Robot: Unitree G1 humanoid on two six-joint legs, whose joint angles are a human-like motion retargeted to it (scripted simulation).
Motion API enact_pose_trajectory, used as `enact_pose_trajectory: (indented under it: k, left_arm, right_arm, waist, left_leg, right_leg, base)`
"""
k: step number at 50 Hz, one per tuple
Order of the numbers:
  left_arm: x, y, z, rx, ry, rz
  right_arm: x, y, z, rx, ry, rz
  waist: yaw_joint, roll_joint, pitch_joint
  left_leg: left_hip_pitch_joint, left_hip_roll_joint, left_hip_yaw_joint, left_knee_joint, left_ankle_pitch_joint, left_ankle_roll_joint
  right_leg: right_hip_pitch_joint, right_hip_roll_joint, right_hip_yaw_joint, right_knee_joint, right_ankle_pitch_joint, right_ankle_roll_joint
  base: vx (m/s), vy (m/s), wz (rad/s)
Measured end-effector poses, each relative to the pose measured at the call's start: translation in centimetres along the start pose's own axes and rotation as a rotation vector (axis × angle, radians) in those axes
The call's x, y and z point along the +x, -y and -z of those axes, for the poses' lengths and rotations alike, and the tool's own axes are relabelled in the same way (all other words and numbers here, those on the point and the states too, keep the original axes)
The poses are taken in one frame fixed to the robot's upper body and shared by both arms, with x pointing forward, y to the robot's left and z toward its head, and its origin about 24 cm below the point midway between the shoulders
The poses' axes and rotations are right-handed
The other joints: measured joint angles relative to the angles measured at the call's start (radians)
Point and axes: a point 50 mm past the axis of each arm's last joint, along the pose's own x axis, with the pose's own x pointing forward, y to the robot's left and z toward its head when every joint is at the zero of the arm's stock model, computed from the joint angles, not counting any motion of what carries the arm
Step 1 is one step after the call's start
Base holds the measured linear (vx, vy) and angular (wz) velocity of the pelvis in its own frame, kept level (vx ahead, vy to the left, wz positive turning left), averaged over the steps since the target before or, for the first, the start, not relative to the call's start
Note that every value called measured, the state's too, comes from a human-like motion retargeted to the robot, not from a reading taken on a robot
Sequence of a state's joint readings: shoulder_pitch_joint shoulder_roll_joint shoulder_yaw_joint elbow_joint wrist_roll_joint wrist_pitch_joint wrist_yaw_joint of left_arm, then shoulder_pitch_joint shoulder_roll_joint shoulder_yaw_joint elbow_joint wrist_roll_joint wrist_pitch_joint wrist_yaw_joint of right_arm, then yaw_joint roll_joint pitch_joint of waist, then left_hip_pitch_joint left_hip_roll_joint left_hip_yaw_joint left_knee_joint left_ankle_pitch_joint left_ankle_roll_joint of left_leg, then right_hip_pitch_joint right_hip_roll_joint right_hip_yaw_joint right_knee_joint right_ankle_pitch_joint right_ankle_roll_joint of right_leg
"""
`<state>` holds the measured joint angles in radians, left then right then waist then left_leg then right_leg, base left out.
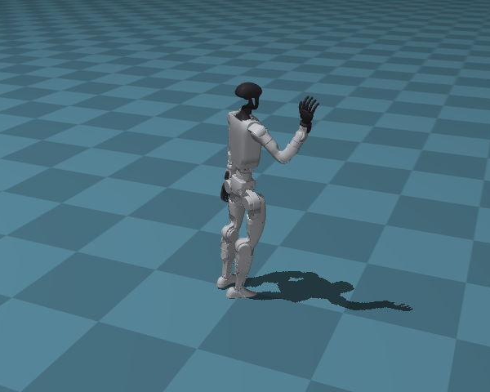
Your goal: Upper body actions
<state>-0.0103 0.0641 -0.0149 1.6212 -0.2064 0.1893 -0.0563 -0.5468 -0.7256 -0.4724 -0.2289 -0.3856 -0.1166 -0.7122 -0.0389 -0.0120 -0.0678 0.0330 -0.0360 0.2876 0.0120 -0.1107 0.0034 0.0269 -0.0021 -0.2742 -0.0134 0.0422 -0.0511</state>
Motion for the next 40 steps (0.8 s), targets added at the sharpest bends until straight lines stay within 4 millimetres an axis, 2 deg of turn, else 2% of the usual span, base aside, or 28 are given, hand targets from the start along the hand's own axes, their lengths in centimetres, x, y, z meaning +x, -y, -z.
enact_pose_trajectory:
  k: [4, 8, 16, 23, 28, 33, 40]
  left_arm:
    - [0.0, -0.1, 0.2, -0.002, -0.006, -0.001]
    - [0.0, -0.3, 0.3, 0.002, -0.011, -0.007]
    - [-0.1, -0.4, -0.2, 0.005, 0.003, -0.013]
    - [-0.1, -0.3, -0.7, 0.002, 0.021, -0.015]
    - [-0.1, -0.2, -0.7, 0.006, 0.022, -0.011]
    - [-0.1, 0.1, -0.7, 0.006, 0.021, -0.005]
    - [0.0, 0.2, -0.2, -0.001, 0.006, 0.0]
  right_arm:
    - [-0.6, 0.0, 1.1, 0.044, -0.092, -0.004]
    - [-0.4, 0.1, 0.4, 0.071, -0.047, -0.009]
    - [0.4, 0.3, -4.1, 0.108, 0.26, -0.004]
    - [0.0, 0.0, -8.5, 0.153, 0.583, -0.04]
    - [-0.5, 0.0, -10.2, 0.125, 0.748, -0.026]
    - [-0.5, 0.0, -9.9, 0.124, 0.716, -0.012]
    - [-0.2, 0.0, -6.5, 0.095, 0.437, 0.0]
  waist:
    - [-0.004, 0.001, 0.0]
    - [-0.005, 0.002, -0.003]
    - [-0.004, 0.005, -0.007]
    - [-0.007, 0.005, -0.012]
    - [-0.01, 0.007, -0.013]
    - [-0.01, 0.008, -0.012]
    - [-0.018, 0.009, -0.014]
  left_leg:
    - [0.0, 0.0, 0.0, 0.0, 0.0, 0.0]
    - [0.001, -0.002, 0.001, -0.002, 0.001, -0.001]
    - [0.005, -0.003, 0.002, -0.004, 0.0, -0.001]
    - [0.004, -0.002, 0.0, -0.005, 0.0, -0.001]
    - [0.004, -0.001, -0.002, -0.005, 0.0, -0.001]
    - [0.003, -0.001, -0.005, -0.004, 0.001, -0.001]
    - [-0.001, -0.001, -0.013, -0.003, 0.002, -0.001]
  right_leg:
    - [0.002, 0.0, -0.001, -0.001, -0.001, 0.0]
    - [0.003, 0.0, -0.001, -0.002, -0.003, -0.001]
    - [0.004, 0.001, 0.001, -0.002, -0.005, -0.002]
    - [0.005, 0.003, 0.001, -0.002, -0.007, -0.002]
    - [0.006, 0.004, 0.001, -0.002, -0.008, -0.002]
    - [0.008, 0.004, -0.001, -0.002, -0.01, -0.002]
    - [0.009, 0.004, -0.007, -0.004, -0.012, -0.002]
  base:
    - [0.0, 0.0, 0.0]
    - [0.0, 0.0, 0.0]
    - [0.0, 0.0, 0.0]
    - [0.0, 0.0, 0.0]
    - [0.0, 0.0, 0.0]
    - [0.0, 0.0, 0.0]
    - [0.0, 0.0, 0.0]
